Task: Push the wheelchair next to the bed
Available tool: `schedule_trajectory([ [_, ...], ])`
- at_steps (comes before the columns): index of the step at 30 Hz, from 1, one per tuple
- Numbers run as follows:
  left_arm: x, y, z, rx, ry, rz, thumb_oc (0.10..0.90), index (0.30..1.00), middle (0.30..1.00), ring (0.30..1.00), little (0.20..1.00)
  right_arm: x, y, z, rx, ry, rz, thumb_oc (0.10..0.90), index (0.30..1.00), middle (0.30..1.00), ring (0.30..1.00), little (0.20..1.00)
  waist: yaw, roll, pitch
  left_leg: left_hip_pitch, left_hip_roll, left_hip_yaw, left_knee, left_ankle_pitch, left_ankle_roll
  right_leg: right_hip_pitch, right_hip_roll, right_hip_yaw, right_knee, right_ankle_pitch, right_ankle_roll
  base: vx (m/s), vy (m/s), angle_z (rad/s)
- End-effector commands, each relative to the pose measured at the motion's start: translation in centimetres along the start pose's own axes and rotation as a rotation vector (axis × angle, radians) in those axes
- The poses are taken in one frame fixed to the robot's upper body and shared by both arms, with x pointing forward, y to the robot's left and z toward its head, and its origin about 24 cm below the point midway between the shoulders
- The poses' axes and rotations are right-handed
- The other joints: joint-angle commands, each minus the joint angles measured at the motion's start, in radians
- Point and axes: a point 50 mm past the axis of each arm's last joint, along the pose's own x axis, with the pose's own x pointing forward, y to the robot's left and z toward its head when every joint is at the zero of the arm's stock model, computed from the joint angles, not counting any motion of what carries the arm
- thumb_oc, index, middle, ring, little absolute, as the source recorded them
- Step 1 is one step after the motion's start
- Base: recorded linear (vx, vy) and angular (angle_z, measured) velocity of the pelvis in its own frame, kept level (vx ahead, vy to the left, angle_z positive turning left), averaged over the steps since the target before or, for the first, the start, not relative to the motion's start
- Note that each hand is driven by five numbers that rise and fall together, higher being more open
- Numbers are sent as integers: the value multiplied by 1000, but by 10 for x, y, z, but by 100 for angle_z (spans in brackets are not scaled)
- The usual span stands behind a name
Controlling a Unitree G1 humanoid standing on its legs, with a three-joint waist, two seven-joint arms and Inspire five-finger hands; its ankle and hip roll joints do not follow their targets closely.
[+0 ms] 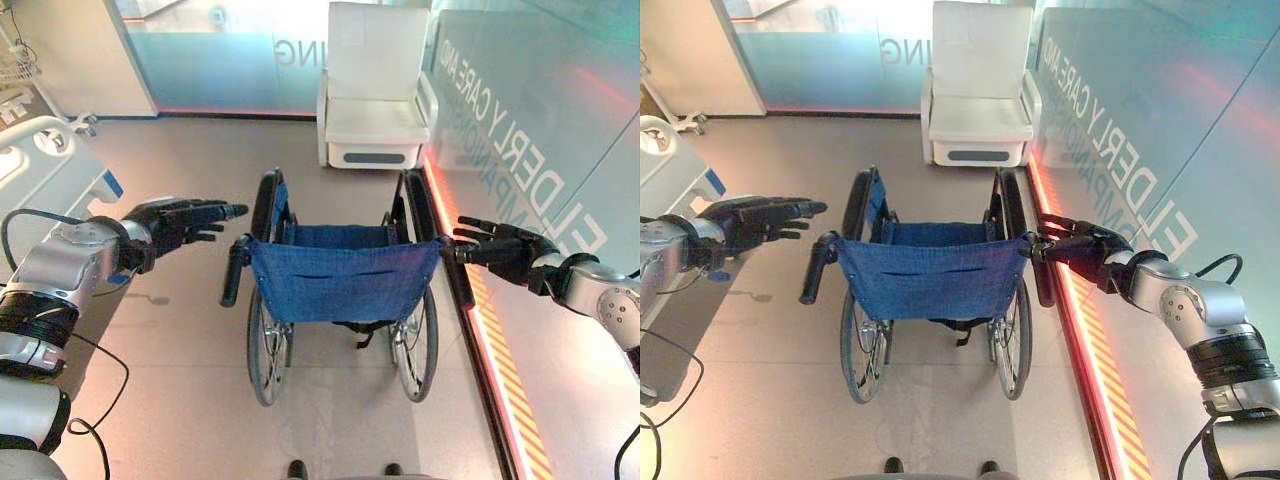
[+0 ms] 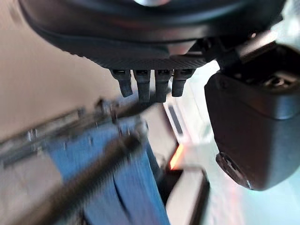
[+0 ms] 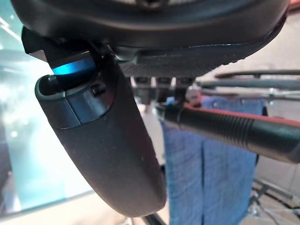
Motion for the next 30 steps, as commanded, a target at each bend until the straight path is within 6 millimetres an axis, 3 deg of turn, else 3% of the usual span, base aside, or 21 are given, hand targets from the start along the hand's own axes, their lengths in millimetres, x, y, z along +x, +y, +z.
schedule_trajectory([
  [1,-43,61,62,62,-297,331,800,900,900,900,900,-10,6,41,32,-178,8,800,900,900,900,900,1,11,-72,46,-83,45,10,-142,29,4,29,-45,1,-15,-13,0,0,0],
  [12,-53,51,44,1,-406,457,800,900,900,900,900,-11,6,-4,146,-66,4,800,900,900,900,900,4,-4,-67,48,-83,32,10,-146,30,10,31,-41,1,-21,-18,0,0,0],
  [18,-44,35,33,-56,-376,391,800,900,900,900,900,-8,16,-4,198,-89,6,800,900,900,900,900,6,-2,-63,51,-85,27,10,-147,32,14,32,-42,1,-23,-19,0,0,0],
  [24,-40,27,32,-46,-376,360,800,900,900,900,900,-6,26,7,312,-153,-29,800,900,900,900,900,10,4,-61,51,-85,24,10,-148,33,14,33,-40,1,-25,-19,0,0,0],
  [30,-39,18,34,-42,-374,335,800,900,900,900,900,-7,39,3,323,-125,8,800,900,900,900,900,9,6,-55,50,-88,21,10,-148,36,12,33,-36,1,-25,-20,0,0,0],
])
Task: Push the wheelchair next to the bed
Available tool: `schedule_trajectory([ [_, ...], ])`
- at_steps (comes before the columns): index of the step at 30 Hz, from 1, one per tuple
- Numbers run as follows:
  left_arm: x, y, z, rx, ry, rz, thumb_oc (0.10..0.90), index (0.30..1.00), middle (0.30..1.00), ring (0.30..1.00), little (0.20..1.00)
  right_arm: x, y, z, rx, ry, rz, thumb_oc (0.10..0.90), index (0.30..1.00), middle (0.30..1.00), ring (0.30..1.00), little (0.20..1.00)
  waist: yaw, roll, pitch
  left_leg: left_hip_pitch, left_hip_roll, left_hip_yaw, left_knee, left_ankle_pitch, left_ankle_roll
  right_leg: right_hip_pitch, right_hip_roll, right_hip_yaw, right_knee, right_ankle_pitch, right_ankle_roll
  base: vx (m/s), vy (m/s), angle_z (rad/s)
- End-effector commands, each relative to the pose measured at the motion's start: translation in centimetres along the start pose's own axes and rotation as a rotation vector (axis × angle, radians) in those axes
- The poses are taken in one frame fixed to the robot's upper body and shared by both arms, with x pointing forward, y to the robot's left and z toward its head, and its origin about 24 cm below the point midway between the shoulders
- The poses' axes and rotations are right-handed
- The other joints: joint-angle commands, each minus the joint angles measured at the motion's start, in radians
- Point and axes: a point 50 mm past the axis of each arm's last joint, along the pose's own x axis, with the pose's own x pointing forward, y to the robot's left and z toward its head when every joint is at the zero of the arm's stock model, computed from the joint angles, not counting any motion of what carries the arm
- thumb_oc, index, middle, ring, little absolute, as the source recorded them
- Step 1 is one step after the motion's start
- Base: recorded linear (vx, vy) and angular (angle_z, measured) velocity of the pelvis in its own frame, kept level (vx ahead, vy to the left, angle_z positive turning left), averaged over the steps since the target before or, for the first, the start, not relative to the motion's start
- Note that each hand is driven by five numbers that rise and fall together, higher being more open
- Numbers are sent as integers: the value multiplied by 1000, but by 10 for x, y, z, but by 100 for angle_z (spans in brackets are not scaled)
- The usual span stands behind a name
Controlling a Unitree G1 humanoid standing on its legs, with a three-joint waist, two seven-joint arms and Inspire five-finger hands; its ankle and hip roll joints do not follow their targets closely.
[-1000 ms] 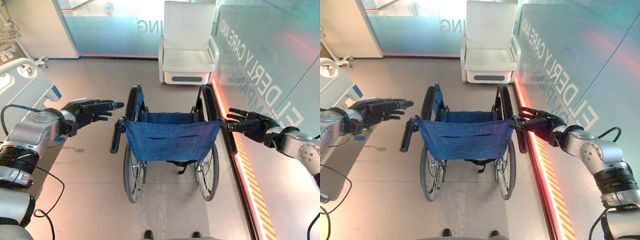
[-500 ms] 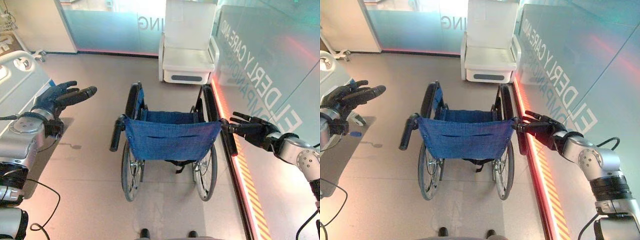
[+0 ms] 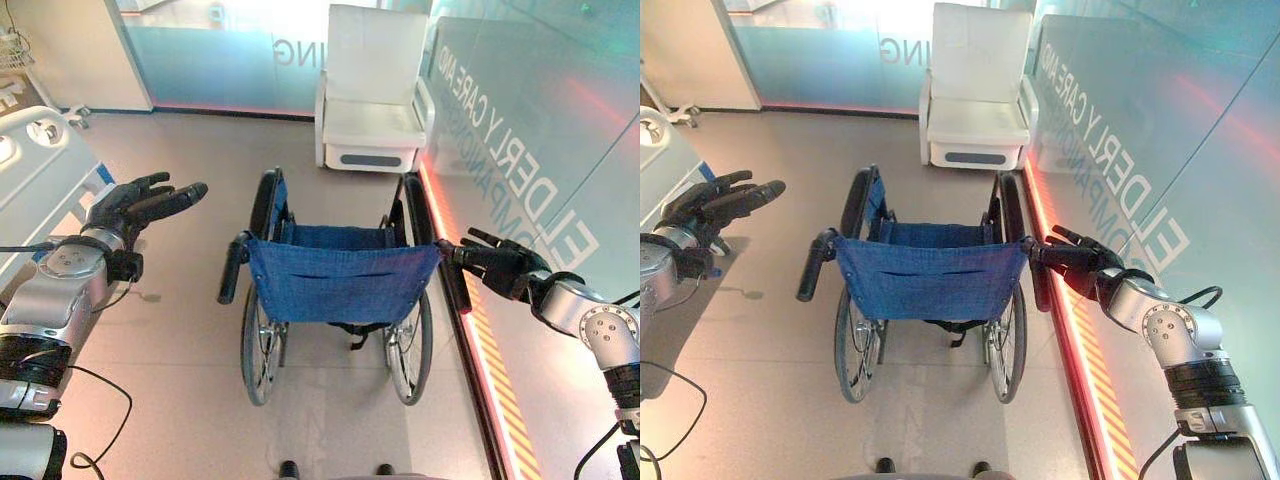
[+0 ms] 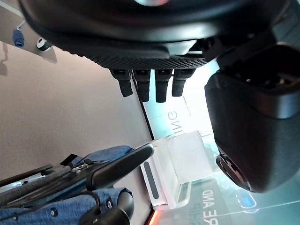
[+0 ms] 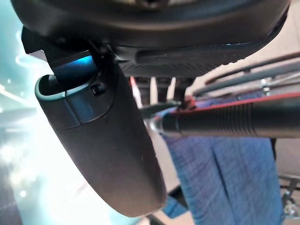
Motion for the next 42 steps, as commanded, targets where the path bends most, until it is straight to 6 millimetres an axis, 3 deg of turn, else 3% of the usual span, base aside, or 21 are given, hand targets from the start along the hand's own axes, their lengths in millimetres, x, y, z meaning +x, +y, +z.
schedule_trajectory([
  [1,-9,18,52,-10,-220,79,800,900,900,900,900,-12,32,17,42,-78,173,800,900,900,900,900,6,31,-59,37,-89,25,11,-149,36,-3,34,-35,1,-24,-19,0,0,0],
  [14,-13,11,51,-11,-222,58,800,900,900,900,900,-17,35,-7,69,45,183,800,900,900,900,900,-3,31,-53,37,-94,26,11,-145,41,-7,36,-22,10,-24,-19,0,0,0],
  [19,-13,7,50,-19,-222,55,800,900,900,900,900,-17,24,-14,-74,55,117,800,900,900,900,900,-9,31,-49,36,-97,19,11,-144,44,-12,42,-5,17,-27,-22,0,0,0],
  [21,-14,7,50,-23,-220,53,800,900,900,900,900,-15,13,-12,-218,24,71,800,900,900,900,900,-11,31,-49,36,-98,17,11,-143,44,-13,44,1,18,-27,-21,0,0,0],
  [28,-16,7,48,-24,-224,48,800,900,900,900,900,-19,-21,-18,-554,189,40,800,900,900,900,900,-17,27,-41,37,-102,10,11,-139,46,-20,51,20,35,-33,-24,0,0,0],
  [34,-16,3,45,-27,-229,45,800,900,900,900,900,-19,-27,-37,-534,288,58,800,900,900,900,900,-18,25,-32,39,-103,7,11,-139,49,-23,54,25,45,-36,-26,0,0,0],
  [42,-13,-2,44,-28,-221,32,800,900,900,900,900,-14,-17,-30,-490,183,82,800,900,900,900,900,-14,29,-23,41,-105,8,11,-138,51,-26,54,22,52,-37,-26,0,0,0],
])
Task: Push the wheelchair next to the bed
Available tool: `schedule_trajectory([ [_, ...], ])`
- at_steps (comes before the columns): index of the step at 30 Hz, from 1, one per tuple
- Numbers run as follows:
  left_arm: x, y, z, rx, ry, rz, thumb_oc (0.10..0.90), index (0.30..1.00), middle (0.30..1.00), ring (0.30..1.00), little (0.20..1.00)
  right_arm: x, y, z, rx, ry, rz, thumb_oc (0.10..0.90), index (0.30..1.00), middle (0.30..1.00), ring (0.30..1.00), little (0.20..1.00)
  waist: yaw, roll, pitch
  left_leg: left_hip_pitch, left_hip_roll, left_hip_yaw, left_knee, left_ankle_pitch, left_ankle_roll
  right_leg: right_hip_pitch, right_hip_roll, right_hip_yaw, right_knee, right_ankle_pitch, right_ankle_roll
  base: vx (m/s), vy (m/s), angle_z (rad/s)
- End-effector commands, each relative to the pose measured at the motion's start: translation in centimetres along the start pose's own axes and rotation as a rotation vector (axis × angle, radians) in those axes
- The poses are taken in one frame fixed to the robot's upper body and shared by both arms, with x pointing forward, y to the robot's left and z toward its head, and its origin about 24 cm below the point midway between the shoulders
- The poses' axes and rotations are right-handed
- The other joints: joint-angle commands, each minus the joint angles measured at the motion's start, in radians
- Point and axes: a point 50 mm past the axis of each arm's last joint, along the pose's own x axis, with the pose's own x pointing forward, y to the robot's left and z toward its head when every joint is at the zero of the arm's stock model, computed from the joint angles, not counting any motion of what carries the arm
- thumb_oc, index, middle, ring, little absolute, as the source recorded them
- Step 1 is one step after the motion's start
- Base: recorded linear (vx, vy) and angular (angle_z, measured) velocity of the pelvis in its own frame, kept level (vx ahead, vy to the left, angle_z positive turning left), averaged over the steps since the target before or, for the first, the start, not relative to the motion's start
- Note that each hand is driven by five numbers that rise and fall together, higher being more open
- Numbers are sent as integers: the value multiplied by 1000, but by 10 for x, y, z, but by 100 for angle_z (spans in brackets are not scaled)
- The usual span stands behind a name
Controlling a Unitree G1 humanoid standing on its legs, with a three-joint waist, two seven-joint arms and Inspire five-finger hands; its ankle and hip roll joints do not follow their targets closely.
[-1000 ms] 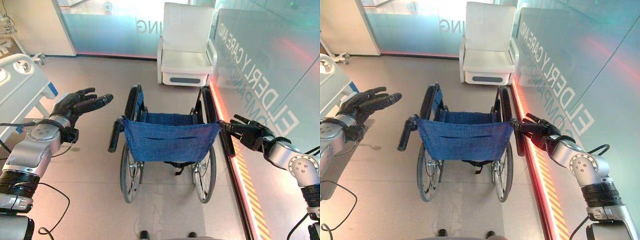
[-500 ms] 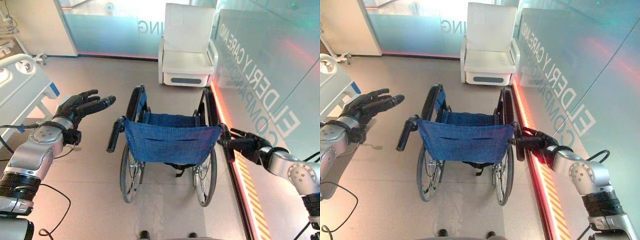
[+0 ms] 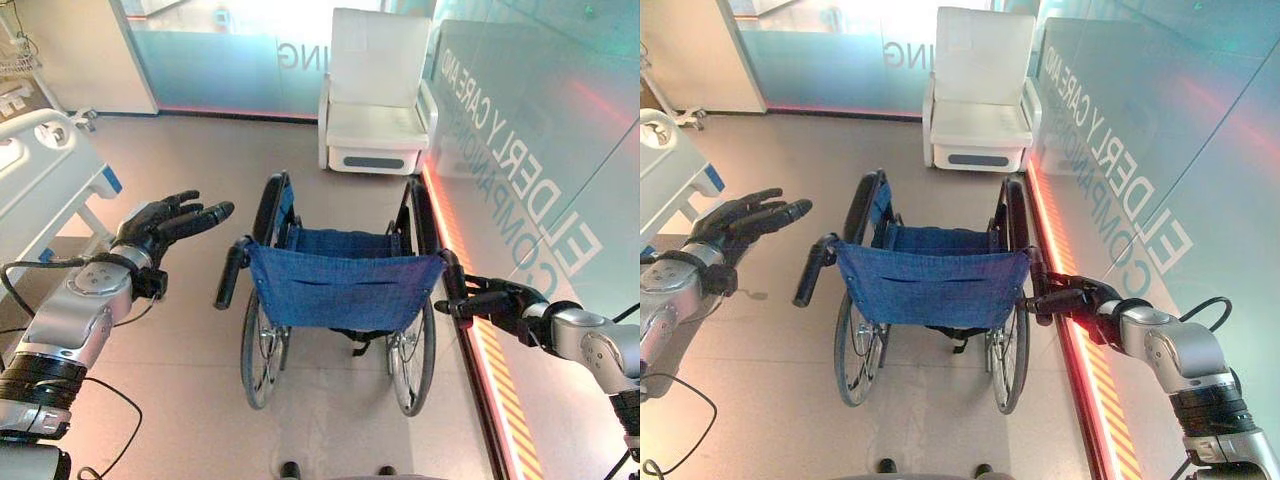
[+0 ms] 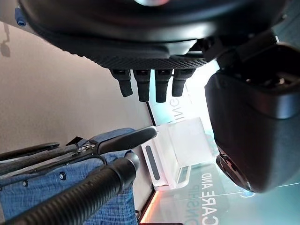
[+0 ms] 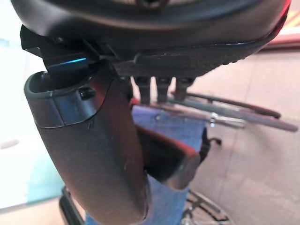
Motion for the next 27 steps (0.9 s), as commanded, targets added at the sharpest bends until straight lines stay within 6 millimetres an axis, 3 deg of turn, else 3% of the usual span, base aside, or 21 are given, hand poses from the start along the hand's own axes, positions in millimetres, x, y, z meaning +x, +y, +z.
schedule_trajectory([
  [1,-6,26,58,-1,-251,111,800,900,900,900,900,-2,1,7,-54,-37,16,800,900,900,900,900,-12,22,-21,39,-104,12,10,-138,51,-29,53,15,52,-36,-26,0,0,0],
  [5,-4,22,52,-12,-230,82,800,900,900,900,900,-4,11,28,-17,-172,42,800,900,900,900,900,-6,25,-23,38,-106,18,10,-140,51,-31,49,8,51,-37,-23,0,0,0],
  [17,-7,20,44,-56,-192,67,800,900,900,900,900,-10,28,48,-72,-312,99,800,900,900,900,900,9,31,-24,41,-107,25,11,-140,49,-26,43,-15,42,-35,-20,0,0,0],
  [27,-4,6,27,-104,-80,-39,800,900,900,900,900,-4,54,45,-136,-263,229,800,900,900,900,900,30,39,-20,42,-111,17,15,-137,50,-15,39,-33,34,-34,-21,0,0,0],
])
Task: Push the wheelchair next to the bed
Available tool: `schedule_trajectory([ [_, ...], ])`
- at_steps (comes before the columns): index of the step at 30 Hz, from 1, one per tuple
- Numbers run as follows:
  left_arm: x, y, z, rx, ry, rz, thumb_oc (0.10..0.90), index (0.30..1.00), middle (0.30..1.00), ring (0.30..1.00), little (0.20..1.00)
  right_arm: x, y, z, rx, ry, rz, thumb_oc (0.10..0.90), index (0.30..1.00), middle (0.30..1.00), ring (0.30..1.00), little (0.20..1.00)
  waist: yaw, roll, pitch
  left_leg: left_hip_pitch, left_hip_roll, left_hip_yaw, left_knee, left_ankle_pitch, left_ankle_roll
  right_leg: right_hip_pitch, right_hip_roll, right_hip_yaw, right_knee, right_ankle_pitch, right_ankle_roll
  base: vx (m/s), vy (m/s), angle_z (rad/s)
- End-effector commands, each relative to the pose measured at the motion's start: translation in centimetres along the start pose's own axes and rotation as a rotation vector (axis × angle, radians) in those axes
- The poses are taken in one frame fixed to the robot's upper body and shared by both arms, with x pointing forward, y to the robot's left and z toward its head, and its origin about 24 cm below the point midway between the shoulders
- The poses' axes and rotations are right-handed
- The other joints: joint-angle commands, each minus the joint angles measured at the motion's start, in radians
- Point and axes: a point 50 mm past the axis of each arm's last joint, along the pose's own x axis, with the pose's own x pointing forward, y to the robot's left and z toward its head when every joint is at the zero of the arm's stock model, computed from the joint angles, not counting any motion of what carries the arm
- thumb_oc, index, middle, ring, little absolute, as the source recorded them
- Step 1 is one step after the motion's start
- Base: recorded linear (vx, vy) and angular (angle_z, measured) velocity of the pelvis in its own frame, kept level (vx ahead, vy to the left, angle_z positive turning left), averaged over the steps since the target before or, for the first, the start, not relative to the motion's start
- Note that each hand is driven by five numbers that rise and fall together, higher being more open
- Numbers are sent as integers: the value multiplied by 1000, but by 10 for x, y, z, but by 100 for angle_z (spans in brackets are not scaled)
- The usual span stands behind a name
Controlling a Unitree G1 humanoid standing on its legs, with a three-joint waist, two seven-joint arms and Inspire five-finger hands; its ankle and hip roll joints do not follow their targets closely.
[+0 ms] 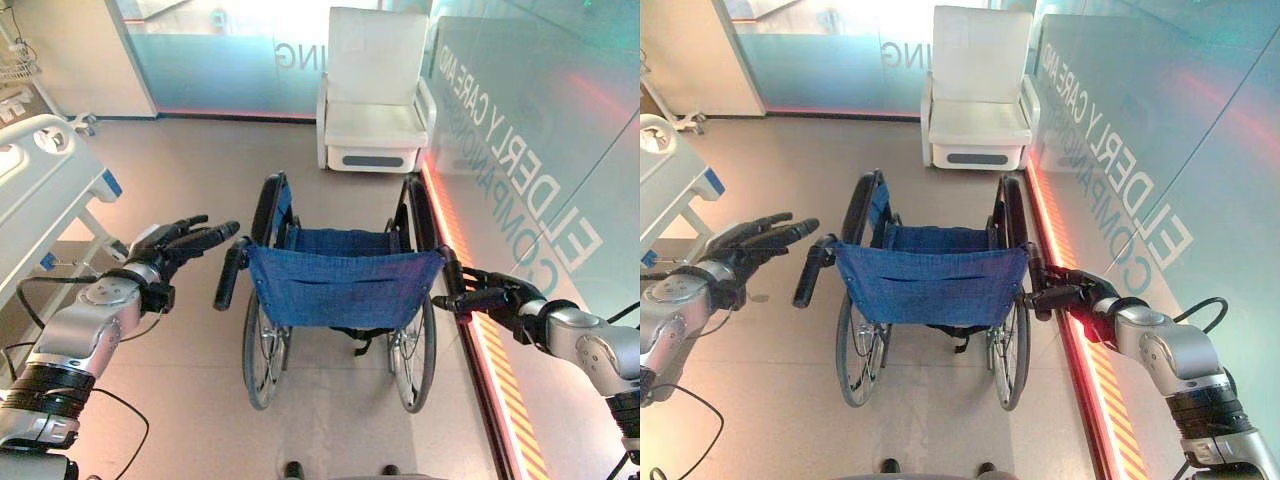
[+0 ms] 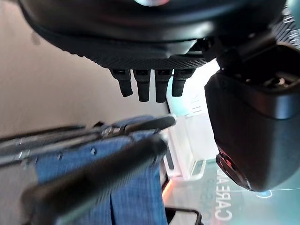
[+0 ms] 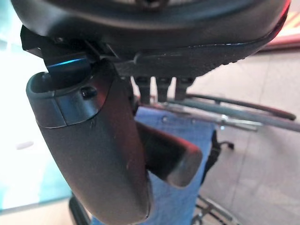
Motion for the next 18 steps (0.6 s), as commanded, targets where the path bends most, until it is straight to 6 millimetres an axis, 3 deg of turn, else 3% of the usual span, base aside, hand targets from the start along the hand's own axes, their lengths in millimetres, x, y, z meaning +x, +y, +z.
schedule_trajectory([
  [1,-8,13,52,-30,-194,7,800,900,900,900,900,-3,50,41,-111,-191,260,800,900,900,900,900,32,25,-21,41,-112,14,15,-136,49,-12,38,-33,33,-33,-21,0,0,0],
  [8,-8,7,49,18,-157,-88,800,900,900,900,900,2,58,39,-85,-163,258,800,900,900,900,900,46,33,-12,36,-111,11,17,-130,46,-10,35,-50,33,-32,-20,-6,-2,1],
  [12,-7,-10,48,-12,-156,-195,800,900,900,900,900,2,60,40,-74,-165,260,800,900,900,900,900,49,35,-11,37,-113,3,14,-127,46,-8,36,-55,37,-34,-20,1,-5,1],
  [18,-1,-24,46,7,-135,-223,800,900,900,900,900,7,66,39,-74,-150,263,800,900,900,900,900,44,39,-12,41,-114,3,11,-126,45,-7,36,-59,42,-37,-20,10,-8,4],
])
